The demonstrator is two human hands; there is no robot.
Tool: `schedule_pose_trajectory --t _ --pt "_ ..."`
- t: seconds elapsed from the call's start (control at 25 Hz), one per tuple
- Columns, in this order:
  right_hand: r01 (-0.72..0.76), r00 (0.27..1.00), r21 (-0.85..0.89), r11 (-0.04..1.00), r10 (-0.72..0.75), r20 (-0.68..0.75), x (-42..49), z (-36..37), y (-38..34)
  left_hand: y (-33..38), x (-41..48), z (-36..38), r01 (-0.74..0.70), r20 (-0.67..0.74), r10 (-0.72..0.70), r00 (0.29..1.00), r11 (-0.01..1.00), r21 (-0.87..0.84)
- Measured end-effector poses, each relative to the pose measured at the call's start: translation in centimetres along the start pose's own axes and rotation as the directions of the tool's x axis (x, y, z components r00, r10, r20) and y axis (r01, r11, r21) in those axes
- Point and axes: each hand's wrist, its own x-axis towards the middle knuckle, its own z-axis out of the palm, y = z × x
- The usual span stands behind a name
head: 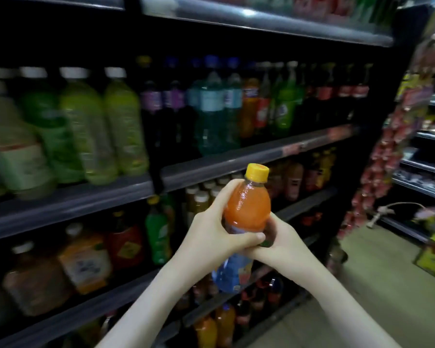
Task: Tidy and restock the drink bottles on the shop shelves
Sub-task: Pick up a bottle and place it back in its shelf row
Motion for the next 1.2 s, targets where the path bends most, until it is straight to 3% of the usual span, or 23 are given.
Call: schedule_pose_trajectory --t 0.16,0.36,0.52,0.84,1.0,1.2 --pt "-0.069 0.983 -0.036 0.997 0.062 -0.174 -1.1 -11.4 6.1 0.8 6.7 11.4 0.017 0.114 -0.015 0.993 1.0 -0.017" --pt "-0.132 0.898 0.069 0.989 0.149 -0.414 3.3 -21.9 15.9 -3.8 14.2 21.4 0.079 0.051 -0.083 0.995 0.994 0.078" --pt "-0.14 0.838 0.096 0.986 0.169 -0.519 10.0 -29.2 23.5 -9.8 21.9 28.5 0.124 0.0 -0.126 0.992 0.976 0.18" --pt "-0.172 0.842 0.134 0.976 0.216 -0.494 22.1 -36.9 33.1 -18.5 36.6 36.5 0.335 -0.171 -0.288 0.942 0.828 0.45" --pt "-0.108 0.905 0.119 0.987 0.147 -0.399 28.7 -37.5 36.7 -22.1 41.4 38.8 0.458 -0.355 -0.3 0.886 0.687 0.564" --pt "-0.102 0.974 0.025 0.995 0.105 -0.202 34.4 -36.1 41.3 -25.4 44.3 41.3 0.467 -0.494 -0.204 0.845 0.73 0.498"
